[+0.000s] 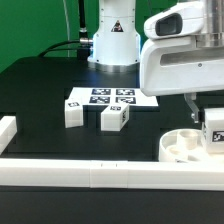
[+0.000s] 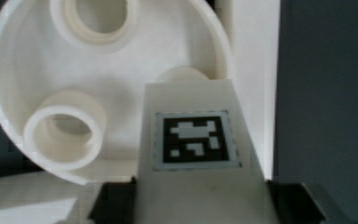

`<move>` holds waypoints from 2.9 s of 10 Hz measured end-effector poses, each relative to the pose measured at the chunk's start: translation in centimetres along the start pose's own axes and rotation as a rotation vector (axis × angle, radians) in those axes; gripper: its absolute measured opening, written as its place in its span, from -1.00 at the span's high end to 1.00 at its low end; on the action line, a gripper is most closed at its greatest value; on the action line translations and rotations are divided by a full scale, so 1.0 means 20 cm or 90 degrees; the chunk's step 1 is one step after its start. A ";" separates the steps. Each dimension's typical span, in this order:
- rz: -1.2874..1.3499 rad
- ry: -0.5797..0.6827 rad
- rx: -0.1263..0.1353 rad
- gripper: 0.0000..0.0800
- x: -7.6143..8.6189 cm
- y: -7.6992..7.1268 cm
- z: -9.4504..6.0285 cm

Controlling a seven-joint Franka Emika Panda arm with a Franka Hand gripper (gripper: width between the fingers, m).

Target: Assemble stool

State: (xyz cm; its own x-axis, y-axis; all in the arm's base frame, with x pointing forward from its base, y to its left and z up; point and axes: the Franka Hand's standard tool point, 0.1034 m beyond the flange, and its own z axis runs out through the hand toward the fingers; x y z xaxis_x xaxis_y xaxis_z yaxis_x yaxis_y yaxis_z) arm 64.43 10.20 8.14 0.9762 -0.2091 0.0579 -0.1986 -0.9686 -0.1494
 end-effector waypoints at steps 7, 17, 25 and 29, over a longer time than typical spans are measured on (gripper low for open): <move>0.336 -0.005 -0.005 0.15 -0.02 0.00 0.01; 0.818 -0.030 0.012 0.15 -0.04 -0.03 0.03; 1.080 -0.056 0.034 0.15 -0.03 -0.04 0.03; 1.109 -0.061 0.039 -0.30 -0.03 -0.05 0.03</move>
Offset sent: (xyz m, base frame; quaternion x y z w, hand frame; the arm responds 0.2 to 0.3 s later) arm 0.0000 0.0000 0.0000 0.0000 0.0000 0.1296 0.9916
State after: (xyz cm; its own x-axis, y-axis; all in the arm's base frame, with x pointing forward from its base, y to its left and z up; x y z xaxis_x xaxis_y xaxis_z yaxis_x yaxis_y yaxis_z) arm 64.11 11.34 7.71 -0.3553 -0.9005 -0.2508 -0.9300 0.3676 -0.0026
